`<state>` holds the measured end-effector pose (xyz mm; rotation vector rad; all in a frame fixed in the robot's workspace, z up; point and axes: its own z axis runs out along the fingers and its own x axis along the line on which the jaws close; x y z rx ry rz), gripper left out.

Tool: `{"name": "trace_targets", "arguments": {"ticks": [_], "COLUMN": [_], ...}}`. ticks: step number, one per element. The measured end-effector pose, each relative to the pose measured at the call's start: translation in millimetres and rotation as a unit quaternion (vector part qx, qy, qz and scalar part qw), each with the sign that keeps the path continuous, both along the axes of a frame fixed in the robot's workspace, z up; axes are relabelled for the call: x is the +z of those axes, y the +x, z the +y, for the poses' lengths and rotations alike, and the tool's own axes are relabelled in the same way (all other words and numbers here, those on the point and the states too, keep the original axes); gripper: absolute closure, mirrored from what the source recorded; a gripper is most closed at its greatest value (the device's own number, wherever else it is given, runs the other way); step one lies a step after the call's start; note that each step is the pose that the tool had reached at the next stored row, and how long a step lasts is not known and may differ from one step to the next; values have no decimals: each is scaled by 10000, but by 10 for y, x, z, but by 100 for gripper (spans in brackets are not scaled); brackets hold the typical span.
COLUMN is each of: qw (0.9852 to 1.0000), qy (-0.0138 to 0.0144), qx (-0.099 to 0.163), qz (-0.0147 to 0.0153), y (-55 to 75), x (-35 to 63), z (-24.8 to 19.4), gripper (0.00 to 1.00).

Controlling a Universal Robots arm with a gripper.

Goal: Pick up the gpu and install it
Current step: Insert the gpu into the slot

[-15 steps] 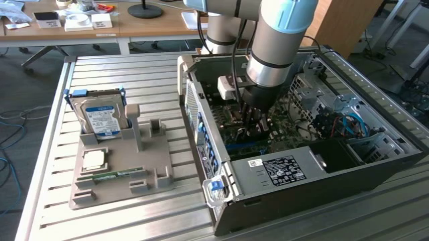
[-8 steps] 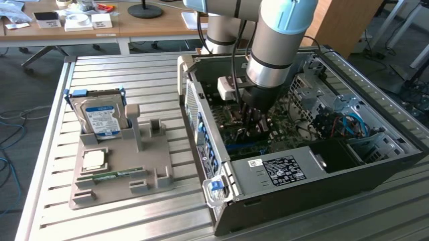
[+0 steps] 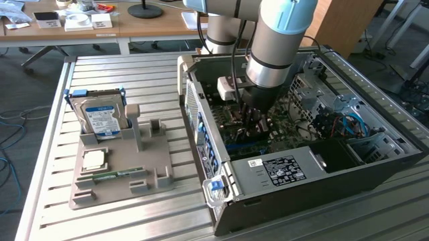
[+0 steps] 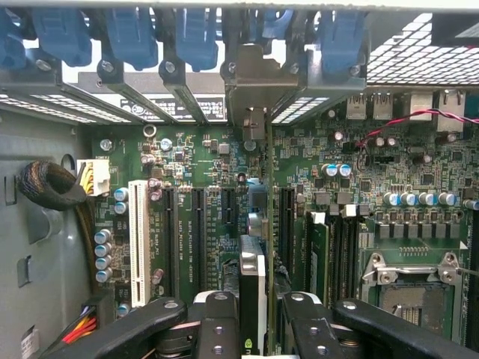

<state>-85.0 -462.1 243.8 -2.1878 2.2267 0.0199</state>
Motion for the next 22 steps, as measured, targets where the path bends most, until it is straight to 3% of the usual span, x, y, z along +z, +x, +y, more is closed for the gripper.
{"name": "trace_targets", "arguments": {"ticks": [22], "qw": [10000], "qy": [1], "qx": [-1], "qz": [-14], "y": [-29], "x": [-40], "z": [1], "gripper": [73]}}
